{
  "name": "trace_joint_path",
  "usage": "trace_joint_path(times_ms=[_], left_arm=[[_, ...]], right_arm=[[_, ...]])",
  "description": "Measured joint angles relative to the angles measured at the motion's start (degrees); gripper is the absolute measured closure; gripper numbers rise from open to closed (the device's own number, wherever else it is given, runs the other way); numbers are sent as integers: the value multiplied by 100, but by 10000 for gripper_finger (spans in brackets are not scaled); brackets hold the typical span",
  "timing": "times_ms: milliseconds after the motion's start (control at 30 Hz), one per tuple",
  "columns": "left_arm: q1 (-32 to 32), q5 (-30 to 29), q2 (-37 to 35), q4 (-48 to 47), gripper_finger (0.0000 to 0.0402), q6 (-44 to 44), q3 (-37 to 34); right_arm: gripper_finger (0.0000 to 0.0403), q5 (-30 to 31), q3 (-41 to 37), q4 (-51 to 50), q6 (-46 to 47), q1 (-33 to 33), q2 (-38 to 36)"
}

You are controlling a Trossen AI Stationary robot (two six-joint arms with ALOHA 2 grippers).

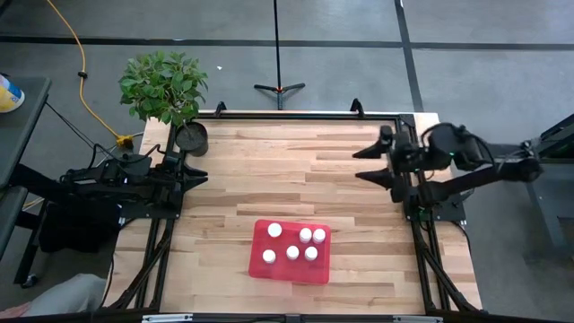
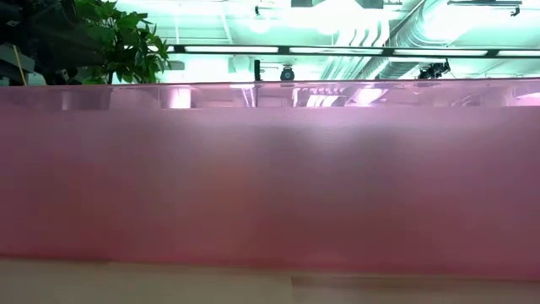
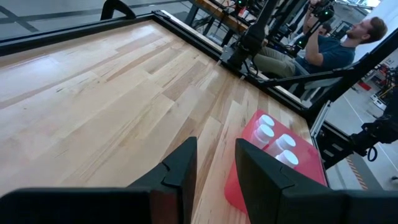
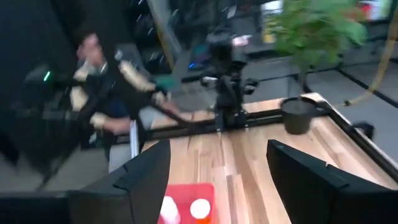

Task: Pick and place pill bottles into a basket
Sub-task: Return to Home Position

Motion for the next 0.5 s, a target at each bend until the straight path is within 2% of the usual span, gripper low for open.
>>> trace_joint_path(times_ms=[233,367,500], left_arm=[[-1,0,2,0,257,0,0],[0,0,1,0,257,1,0],[0,0,0,-2,257,0,0]], right_arm=[[147,850,-2062,1129,951,2,-1753],[147,1701,-2849,1073,771,0,-2517],[147,1734,-3481,1072,562,0,-2980]])
